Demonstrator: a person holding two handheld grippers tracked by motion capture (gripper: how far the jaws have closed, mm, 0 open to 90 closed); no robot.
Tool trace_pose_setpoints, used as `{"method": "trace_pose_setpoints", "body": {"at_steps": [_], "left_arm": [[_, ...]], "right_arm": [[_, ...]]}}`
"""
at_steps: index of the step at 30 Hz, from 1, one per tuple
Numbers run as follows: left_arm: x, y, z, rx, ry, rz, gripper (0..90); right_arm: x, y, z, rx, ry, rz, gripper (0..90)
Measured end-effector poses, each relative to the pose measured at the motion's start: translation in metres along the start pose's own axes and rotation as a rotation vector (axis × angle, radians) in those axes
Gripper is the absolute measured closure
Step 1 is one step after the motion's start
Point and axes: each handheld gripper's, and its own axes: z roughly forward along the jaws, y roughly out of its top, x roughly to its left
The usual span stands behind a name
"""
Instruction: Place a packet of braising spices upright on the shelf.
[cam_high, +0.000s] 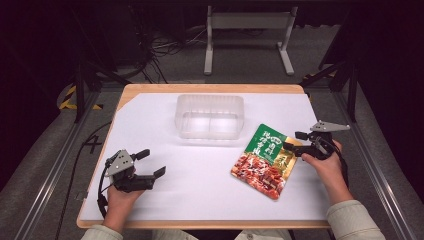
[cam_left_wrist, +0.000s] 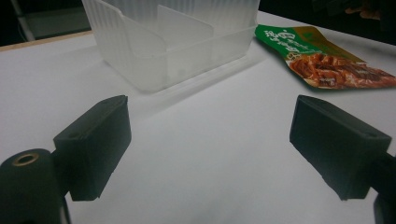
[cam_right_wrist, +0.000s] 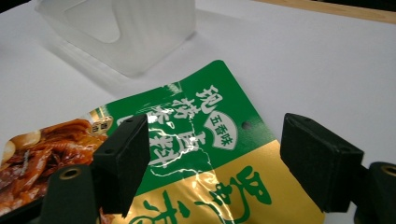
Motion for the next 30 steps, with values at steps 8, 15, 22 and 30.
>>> {"method": "trace_pose_setpoints", "body": {"at_steps": [8, 15, 22, 30], "left_arm": [[0.001, 0.0, 0.0, 0.003, 0.003, 0.004, 13.3], [0.001, 0.0, 0.001, 0.003, 0.004, 0.005, 13.3], [0.001, 0.0, 0.0, 0.007, 0.008, 0.009, 13.3], [0.001, 0.0, 0.001, 0.009, 0.011, 0.009, 13.4]], "right_arm": [[-0.01, -0.007, 0.013, 0.054, -0.021, 0.024, 22.1], [-0.019, -0.013, 0.019, 0.087, -0.063, 0.06, 19.7], [-0.025, -0.019, 0.022, 0.11, -0.053, 0.096, 19.6], [-0.028, -0.023, 0.021, 0.12, -0.019, 0.145, 22.7]]}}
